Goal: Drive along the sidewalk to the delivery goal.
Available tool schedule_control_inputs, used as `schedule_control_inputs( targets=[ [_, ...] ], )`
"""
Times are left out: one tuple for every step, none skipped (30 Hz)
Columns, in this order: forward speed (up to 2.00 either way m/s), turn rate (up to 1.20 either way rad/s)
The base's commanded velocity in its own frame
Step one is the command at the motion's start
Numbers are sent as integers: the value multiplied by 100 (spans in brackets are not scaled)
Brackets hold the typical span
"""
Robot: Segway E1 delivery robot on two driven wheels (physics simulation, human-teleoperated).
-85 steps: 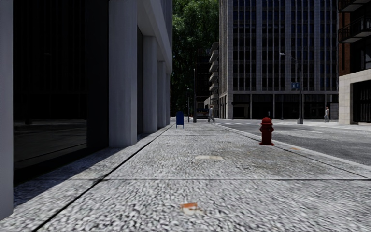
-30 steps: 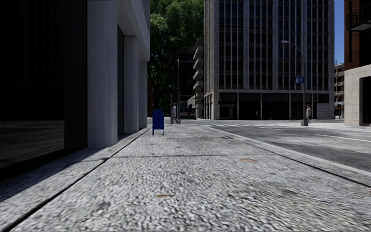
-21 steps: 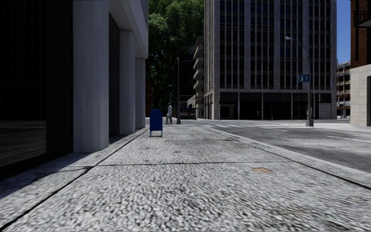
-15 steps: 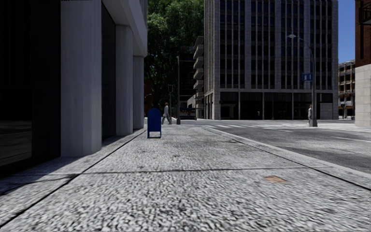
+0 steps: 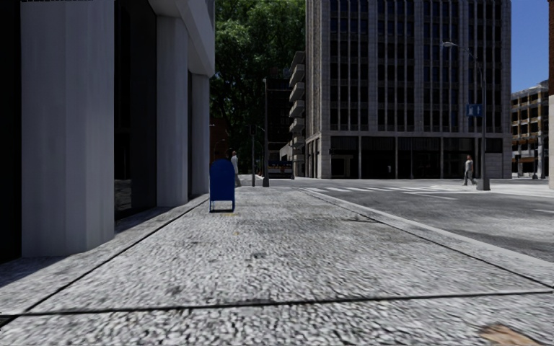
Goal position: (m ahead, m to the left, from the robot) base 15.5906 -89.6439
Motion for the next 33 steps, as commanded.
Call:
schedule_control_inputs(
  targets=[
    [200,0],
    [200,0],
    [200,0],
    [200,0],
    [200,0],
    [200,0],
    [200,0],
    [200,0],
    [200,0],
    [200,0],
    [200,0],
    [200,0],
    [200,0],
    [200,0],
    [200,0],
    [200,0],
    [200,0],
    [200,0],
    [200,0],
    [200,0],
    [200,0],
    [200,0],
    [200,0],
    [200,0],
    [200,0],
    [200,0],
    [200,0],
    [200,0],
    [200,0],
    [200,0],
    [200,0],
    [200,0],
    [200,0]
  ],
)
